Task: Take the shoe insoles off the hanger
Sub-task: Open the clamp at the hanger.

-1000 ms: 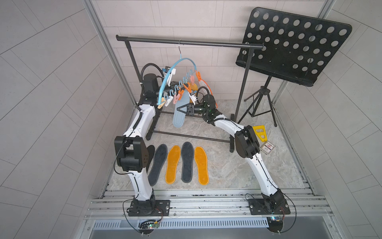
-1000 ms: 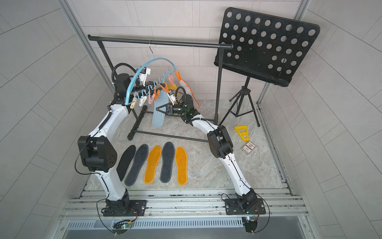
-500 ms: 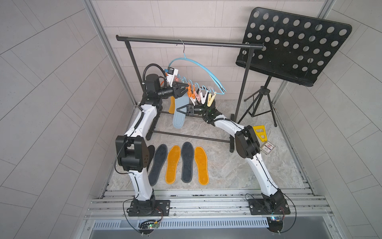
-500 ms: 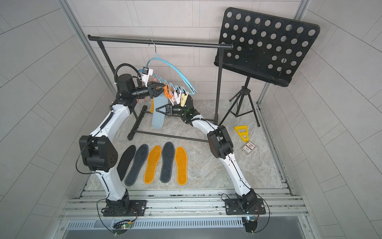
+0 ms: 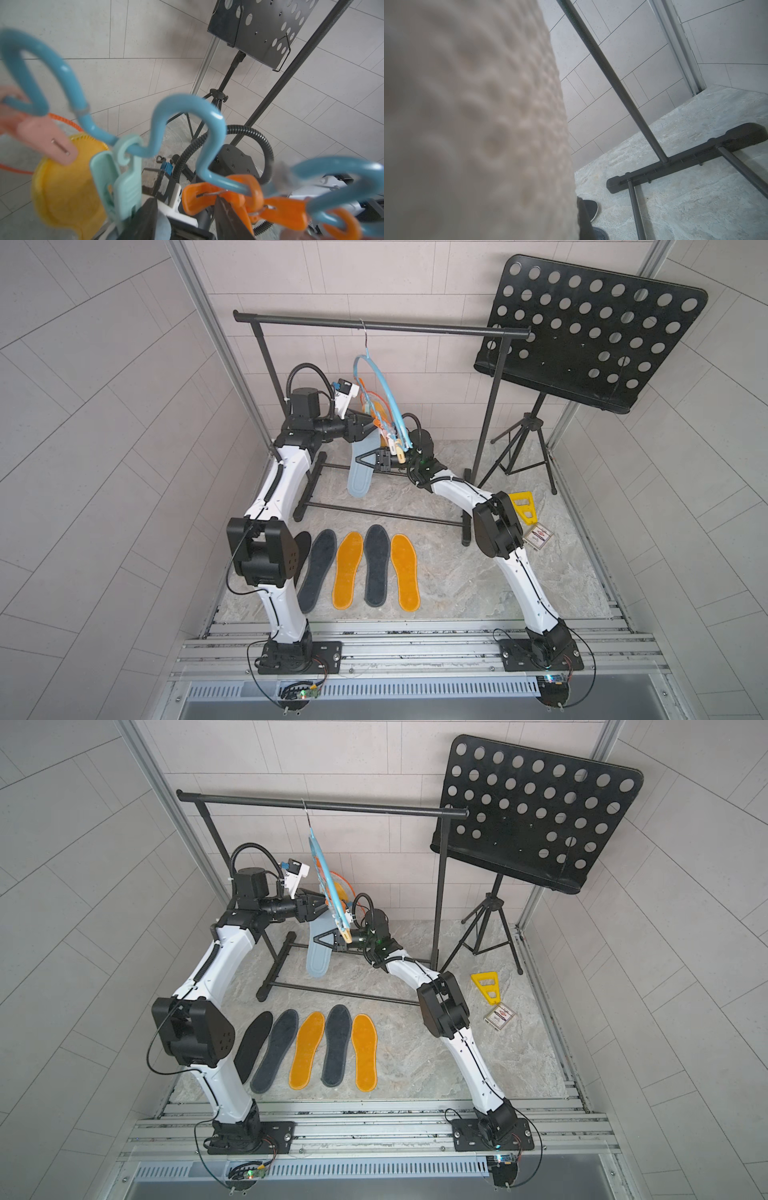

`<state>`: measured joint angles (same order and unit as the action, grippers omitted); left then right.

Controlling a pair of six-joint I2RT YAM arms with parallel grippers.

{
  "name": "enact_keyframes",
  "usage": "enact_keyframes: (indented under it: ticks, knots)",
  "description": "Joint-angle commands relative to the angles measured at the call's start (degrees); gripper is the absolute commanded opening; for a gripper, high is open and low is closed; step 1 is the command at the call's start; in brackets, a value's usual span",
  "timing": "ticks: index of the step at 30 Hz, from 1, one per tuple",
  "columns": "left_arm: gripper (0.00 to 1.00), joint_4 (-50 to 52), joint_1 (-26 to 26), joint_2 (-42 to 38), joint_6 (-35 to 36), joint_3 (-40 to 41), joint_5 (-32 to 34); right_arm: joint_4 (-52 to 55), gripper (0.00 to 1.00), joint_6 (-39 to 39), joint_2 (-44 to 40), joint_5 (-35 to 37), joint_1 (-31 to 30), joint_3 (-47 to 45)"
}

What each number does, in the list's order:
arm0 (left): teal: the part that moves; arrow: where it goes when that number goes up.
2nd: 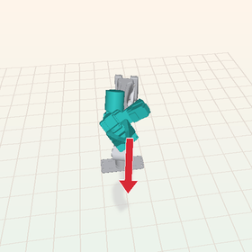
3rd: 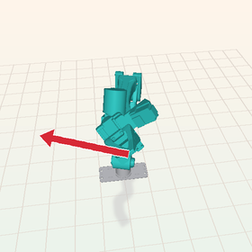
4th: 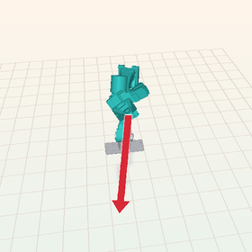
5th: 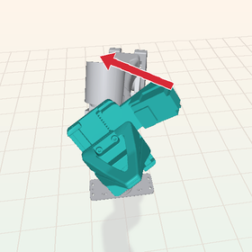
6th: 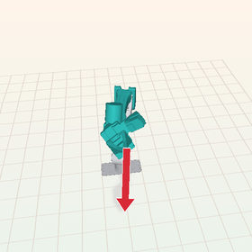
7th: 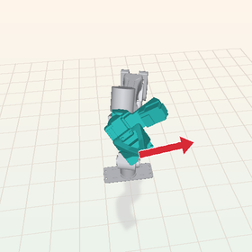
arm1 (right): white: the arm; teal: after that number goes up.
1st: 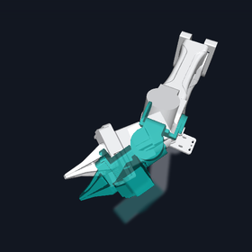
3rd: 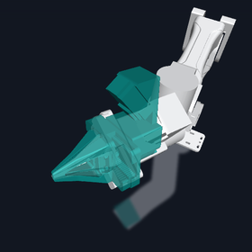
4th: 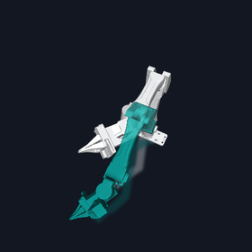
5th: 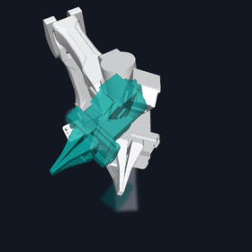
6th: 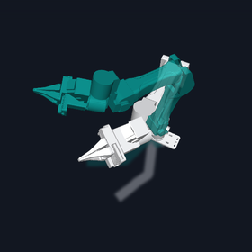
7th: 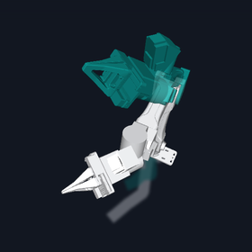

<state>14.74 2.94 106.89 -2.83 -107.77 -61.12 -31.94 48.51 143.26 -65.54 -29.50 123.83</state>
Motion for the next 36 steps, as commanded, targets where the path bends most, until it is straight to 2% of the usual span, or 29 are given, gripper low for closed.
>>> enact_keyframes:
  ticks: [1, 5, 11, 19, 21, 23, 27, 36]
  knots:
    - [0.54, 5.4, -1.9, -2.8, 5.5, -0.1, 1.5, -0.9, 0.0, 0.6, -2.0, -1.8, -0.1, -0.2]
    - [0.54, 11.0, -2.9, -4.1, 11.8, 0.0, 1.5, -1.8, 0.0, 1.2, -2.1, -2.0, 0.1, -0.2]
    - [0.41, 14.2, -3.8, -3.3, 14.4, -1.4, 5.2, -2.2, 0.0, 1.4, -2.5, -2.7, 0.1, -0.6]
    - [0.35, 11.0, -3.7, -1.9, 11.5, -2.0, 5.6, -2.5, 0.0, 1.8, -3.0, -3.0, -0.1, -1.1]
    - [0.37, 8.8, -3.7, -1.4, 9.8, -2.0, 3.1, -2.5, 0.0, 1.9, -3.0, -3.0, -0.2, -1.2]
    - [0.44, 6.0, -3.5, -0.6, 7.3, -2.0, -0.2, -2.3, 0.0, 1.6, -3.0, -3.0, -0.4, -1.1]
    - [0.53, 4.1, -2.7, 0.1, 5.9, -1.8, -2.7, -1.8, 0.0, 1.3, -3.0, -3.0, -0.8, -0.9]
    - [0.54, -1.5, -2.2, 1.7, 1.5, -2.2, -4.0, -2.2, 0.0, 1.7, -3.0, -3.4, -2.3, -0.8]
